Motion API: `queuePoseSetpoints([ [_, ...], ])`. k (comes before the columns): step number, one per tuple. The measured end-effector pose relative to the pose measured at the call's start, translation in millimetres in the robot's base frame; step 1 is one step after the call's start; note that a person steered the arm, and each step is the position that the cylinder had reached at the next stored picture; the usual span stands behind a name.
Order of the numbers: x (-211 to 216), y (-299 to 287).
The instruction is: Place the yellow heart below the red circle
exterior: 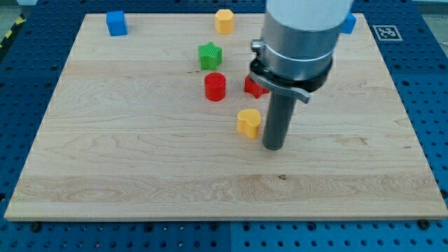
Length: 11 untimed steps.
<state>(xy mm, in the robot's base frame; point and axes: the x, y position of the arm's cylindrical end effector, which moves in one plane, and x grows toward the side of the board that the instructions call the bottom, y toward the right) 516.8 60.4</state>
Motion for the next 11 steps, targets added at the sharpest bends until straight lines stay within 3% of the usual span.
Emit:
queuePoseSetpoints([
  [8, -49, -2],
  [11, -55, -61],
])
